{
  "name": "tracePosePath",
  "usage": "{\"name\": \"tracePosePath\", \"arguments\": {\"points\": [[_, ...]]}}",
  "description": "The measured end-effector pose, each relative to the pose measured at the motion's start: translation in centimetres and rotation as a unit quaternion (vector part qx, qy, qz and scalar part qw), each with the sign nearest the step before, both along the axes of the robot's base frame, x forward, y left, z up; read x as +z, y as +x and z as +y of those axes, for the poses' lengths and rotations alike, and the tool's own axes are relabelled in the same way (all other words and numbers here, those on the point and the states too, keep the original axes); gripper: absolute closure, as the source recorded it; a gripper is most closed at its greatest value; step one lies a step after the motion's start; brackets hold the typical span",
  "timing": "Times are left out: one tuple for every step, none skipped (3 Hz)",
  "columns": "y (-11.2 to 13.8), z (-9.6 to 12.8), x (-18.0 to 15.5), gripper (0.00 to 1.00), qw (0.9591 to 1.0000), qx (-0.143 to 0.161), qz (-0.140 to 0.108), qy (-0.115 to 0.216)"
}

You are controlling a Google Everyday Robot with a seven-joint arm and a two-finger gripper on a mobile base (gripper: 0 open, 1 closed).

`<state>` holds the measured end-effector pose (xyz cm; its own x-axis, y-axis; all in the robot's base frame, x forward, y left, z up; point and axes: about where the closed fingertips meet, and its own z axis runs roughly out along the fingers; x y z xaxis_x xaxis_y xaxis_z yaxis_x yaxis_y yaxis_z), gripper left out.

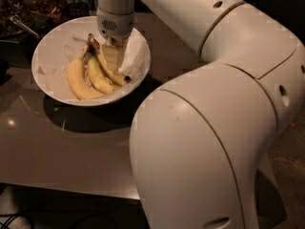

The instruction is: Pick banana from white bowl

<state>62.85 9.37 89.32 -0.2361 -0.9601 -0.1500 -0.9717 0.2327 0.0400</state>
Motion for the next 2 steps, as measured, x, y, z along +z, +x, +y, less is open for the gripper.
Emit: {"name": "tracePosePath", "arguments": {"points": [[-0.17,0.27,-0.33,0.68,1.0,0.005,0.006,0.001],[-0.25,0.43,-0.55,0.58,0.9999,0.009,0.01,0.002]]}}
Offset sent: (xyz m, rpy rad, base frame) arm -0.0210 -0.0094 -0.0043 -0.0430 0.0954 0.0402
